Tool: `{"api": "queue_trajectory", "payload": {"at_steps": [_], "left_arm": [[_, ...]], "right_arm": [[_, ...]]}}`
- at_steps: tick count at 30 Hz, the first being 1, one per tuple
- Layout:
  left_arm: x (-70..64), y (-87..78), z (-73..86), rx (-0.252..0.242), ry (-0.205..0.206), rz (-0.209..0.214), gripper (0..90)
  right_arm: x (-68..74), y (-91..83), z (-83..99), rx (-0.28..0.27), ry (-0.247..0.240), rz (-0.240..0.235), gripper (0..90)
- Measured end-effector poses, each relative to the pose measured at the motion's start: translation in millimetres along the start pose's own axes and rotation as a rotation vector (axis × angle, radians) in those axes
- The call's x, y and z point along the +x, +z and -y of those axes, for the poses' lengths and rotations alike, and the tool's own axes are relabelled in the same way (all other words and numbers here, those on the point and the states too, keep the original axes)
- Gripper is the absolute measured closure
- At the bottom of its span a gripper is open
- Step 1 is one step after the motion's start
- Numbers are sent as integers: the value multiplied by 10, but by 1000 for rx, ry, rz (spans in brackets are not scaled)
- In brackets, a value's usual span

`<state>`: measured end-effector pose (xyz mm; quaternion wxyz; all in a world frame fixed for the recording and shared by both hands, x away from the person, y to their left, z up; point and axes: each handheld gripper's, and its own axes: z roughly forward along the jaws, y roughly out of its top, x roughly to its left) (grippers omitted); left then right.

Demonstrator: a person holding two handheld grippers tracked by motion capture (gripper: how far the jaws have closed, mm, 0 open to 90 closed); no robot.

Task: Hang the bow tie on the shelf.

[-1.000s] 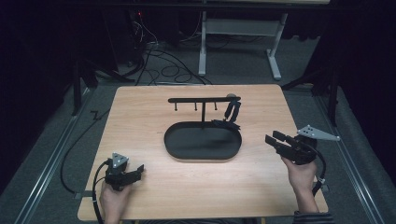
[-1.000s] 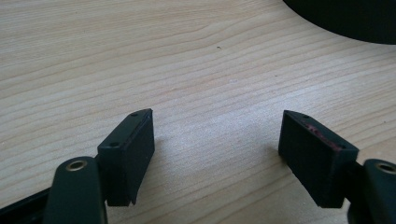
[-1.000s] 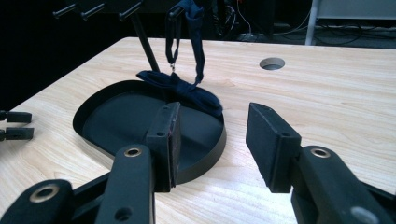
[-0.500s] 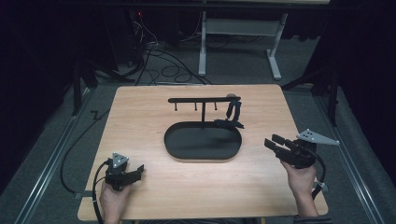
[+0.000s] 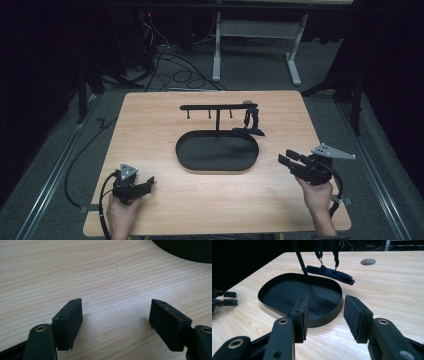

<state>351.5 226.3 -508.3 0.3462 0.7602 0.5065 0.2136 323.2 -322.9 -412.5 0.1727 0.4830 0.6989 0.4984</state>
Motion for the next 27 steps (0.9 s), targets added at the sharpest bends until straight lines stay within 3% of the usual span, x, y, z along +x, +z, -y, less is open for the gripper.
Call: {"api": "queue_trajectory", "payload": {"at_steps": [27], "left_arm": [[1,0,1,-1,0,0,272]], "right_arm": [[79,252,141,38,7,-35,575]]}}
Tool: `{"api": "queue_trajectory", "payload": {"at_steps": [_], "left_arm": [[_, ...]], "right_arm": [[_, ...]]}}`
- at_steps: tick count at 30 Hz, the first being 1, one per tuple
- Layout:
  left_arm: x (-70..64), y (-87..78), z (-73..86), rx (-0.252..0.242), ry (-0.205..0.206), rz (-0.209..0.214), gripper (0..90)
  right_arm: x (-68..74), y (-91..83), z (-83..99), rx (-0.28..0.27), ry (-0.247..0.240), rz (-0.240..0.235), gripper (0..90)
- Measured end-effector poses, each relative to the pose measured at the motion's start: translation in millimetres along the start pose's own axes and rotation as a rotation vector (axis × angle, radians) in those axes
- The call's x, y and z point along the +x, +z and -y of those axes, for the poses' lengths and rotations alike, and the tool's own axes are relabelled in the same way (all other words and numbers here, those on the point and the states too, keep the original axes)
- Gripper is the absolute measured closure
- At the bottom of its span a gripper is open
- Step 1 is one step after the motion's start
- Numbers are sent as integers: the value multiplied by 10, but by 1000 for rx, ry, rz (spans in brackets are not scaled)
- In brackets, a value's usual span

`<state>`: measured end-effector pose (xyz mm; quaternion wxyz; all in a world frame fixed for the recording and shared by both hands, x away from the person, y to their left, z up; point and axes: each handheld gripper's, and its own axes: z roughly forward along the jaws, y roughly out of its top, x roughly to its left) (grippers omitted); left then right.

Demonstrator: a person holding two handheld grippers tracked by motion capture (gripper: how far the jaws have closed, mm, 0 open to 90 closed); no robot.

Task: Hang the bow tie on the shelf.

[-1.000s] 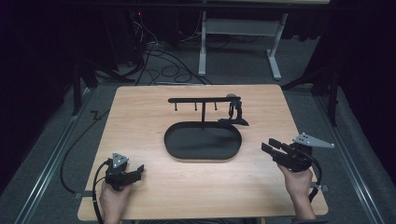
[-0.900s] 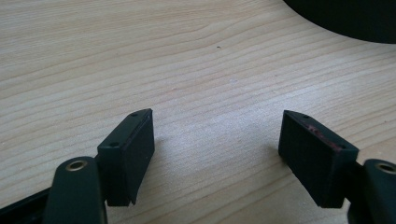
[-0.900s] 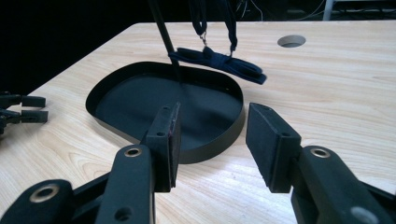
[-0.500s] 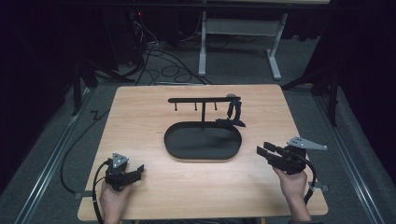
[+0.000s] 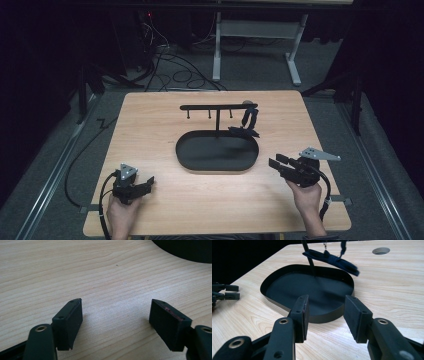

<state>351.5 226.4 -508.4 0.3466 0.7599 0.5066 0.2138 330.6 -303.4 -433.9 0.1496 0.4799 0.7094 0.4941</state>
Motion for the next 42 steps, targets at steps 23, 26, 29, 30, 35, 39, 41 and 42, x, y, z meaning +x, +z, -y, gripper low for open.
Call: {"api": "queue_trajectory", "payload": {"at_steps": [23,26,29,30,35,39,41,42], "left_arm": [[3,-2,0,0,-2,2,272],[3,-1,0,0,-2,2,272],[3,-1,0,0,-2,1,272],[2,-1,0,0,-2,1,272],[3,-1,0,-1,-2,3,272],[4,0,1,-1,-3,3,272],[3,-1,0,0,-2,1,273],[3,-1,0,0,-2,1,272]], "right_arm": [[69,233,48,49,-9,-15,576],[67,255,59,54,-7,-16,576],[68,269,65,57,-6,-16,576],[72,281,69,63,-6,-15,576],[76,309,76,66,-10,-14,576],[68,371,122,81,-12,-6,577],[64,392,141,87,-8,-6,579],[64,392,141,87,-8,-6,579]]}}
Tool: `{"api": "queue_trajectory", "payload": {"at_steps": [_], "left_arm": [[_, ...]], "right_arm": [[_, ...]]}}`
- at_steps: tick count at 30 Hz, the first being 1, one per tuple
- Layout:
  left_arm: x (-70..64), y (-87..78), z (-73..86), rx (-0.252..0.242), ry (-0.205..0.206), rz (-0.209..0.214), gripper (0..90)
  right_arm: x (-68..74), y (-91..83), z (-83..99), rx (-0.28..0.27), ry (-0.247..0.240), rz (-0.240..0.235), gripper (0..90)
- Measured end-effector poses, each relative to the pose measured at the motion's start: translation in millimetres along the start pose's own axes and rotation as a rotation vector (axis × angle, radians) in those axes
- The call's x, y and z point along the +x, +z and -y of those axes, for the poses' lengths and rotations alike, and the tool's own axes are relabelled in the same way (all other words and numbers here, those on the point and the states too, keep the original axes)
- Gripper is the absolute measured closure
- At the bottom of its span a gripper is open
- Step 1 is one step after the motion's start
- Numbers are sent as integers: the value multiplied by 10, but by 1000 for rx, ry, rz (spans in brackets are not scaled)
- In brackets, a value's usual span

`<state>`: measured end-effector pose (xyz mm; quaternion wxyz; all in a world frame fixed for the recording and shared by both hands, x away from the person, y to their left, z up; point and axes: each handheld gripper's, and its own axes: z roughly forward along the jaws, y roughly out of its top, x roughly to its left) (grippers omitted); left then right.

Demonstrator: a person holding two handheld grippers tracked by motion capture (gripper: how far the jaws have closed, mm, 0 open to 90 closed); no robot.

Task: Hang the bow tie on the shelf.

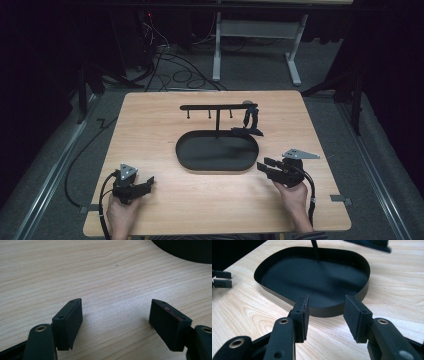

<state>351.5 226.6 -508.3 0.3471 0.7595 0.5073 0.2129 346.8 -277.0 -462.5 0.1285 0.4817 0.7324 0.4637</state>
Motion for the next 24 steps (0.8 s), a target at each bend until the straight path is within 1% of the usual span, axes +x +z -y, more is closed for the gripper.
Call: {"api": "queue_trajectory", "payload": {"at_steps": [1,5,11,24], "left_arm": [[0,0,0,0,0,0,272],[0,0,0,0,0,0,272],[2,1,1,-2,-1,1,272],[7,-2,0,0,-1,5,272]], "right_arm": [[2,4,6,2,0,7,581],[-9,18,22,0,4,10,584],[-8,83,60,26,10,14,586],[-30,156,111,53,7,35,585]]}}
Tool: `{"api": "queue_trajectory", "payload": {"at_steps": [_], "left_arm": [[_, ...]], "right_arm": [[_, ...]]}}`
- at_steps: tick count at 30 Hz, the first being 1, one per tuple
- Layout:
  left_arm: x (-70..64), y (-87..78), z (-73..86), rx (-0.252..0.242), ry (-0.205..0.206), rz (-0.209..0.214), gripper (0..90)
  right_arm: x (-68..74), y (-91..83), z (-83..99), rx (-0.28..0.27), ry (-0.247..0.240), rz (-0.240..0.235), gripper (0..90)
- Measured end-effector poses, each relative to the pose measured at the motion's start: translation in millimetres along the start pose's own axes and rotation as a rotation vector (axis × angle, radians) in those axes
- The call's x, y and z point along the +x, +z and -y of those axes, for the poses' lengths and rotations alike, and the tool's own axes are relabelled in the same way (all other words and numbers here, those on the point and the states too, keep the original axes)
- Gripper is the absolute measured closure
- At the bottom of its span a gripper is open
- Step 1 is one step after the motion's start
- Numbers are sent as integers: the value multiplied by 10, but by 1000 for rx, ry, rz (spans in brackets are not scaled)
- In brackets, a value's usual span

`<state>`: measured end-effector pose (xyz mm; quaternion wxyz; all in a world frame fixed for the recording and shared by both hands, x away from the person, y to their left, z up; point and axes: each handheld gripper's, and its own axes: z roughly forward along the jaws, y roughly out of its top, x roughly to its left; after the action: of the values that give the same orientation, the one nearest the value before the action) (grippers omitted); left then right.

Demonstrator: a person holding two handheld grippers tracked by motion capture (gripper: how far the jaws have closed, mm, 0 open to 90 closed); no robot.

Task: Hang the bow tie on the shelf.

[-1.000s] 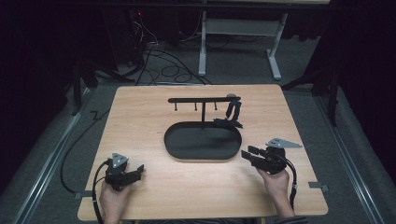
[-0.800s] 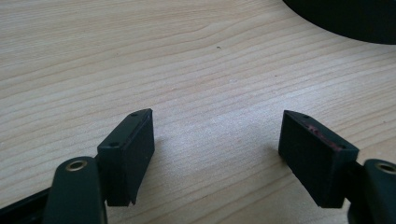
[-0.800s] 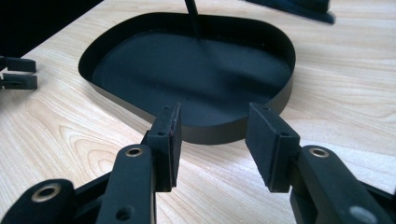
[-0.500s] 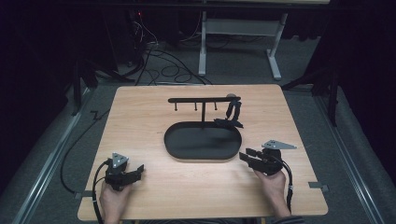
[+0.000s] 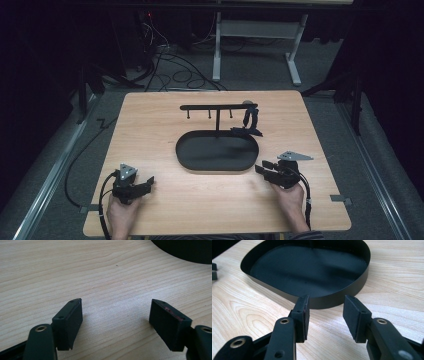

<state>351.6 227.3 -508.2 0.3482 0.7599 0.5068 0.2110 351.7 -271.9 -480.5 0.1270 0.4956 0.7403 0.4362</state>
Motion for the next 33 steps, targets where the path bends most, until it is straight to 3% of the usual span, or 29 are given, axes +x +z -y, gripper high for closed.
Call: {"api": "queue_trajectory", "payload": {"at_steps": [9,22,33], "left_arm": [[0,0,0,0,0,0,272],[-1,0,0,0,0,-1,272],[-1,0,0,0,1,-1,272]], "right_arm": [[-9,59,15,15,-28,28,584],[5,125,56,35,-30,43,577],[51,200,94,57,-75,89,579]]}}
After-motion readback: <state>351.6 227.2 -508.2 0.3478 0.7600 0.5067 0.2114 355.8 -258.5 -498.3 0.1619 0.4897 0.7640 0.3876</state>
